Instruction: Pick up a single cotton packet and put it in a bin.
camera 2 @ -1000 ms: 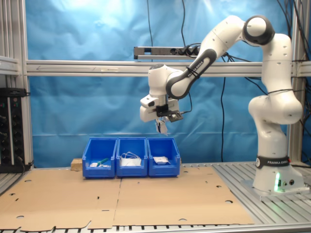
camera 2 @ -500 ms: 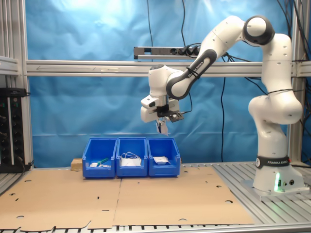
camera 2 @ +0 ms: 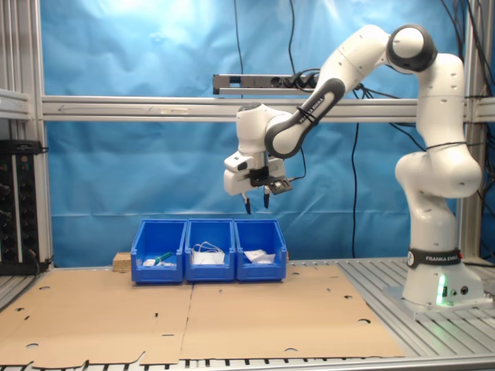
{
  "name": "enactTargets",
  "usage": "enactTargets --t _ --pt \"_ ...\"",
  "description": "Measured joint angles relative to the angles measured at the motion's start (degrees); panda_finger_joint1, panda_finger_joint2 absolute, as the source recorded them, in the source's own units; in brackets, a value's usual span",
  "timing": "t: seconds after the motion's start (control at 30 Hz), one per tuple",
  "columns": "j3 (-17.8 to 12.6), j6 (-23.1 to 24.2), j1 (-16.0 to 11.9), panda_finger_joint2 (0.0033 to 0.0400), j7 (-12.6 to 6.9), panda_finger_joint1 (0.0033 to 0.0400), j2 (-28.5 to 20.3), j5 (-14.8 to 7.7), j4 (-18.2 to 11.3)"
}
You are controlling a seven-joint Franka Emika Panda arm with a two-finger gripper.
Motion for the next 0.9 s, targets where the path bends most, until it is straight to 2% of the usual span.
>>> enactTargets --t 0.03,0.1,0.27,0.3,0.9 --pt "0.0 0.0 0.0 0.0184 -0.04 0.0184 0.0 0.0 0.0" --pt "0.0 0.0 0.0 0.0347 -0.23 0.0347 0.0 0.0 0.0" --pt "0.0 0.0 0.0 0.0347 -0.60 0.0347 0.0 0.0 0.0" --pt "0.0 0.0 0.0 0.0386 -0.65 0.0386 0.0 0.0 0.0" --pt "0.0 0.0 0.0 0.0399 -0.98 0.0399 0.0 0.0 0.0"
